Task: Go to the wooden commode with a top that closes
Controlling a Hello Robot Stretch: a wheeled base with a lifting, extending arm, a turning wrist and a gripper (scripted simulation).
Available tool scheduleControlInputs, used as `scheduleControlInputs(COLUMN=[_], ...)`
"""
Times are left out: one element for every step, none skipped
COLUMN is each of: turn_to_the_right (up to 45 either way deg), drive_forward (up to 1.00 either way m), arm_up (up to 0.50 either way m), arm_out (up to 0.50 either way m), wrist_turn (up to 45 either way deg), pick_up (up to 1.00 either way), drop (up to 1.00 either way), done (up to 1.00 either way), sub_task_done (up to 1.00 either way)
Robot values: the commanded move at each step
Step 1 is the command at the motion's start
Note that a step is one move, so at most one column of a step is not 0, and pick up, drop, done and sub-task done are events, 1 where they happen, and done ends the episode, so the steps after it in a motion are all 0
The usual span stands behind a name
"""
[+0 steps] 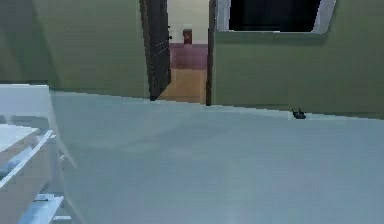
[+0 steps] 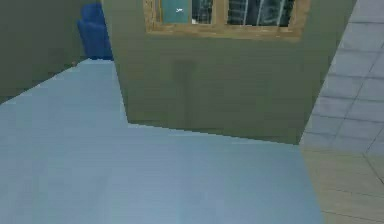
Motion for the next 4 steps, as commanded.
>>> scheduleControlInputs(turn_to_the_right=[0.0,0.0,-3.0,-3.0], drive_forward=[1.00,1.00,0.00,0.00], arm_up=[0.00,0.00,0.00,0.00], arm_out=[0.00,0.00,0.00,0.00], wrist_turn=[0.0,0.0,0.0,0.0], pick_up=[0.00,0.00,0.00,0.00], drop=[0.00,0.00,0.00,0.00], done=[0.00,0.00,0.00,0.00], sub_task_done=[0.00,0.00,0.00,0.00])
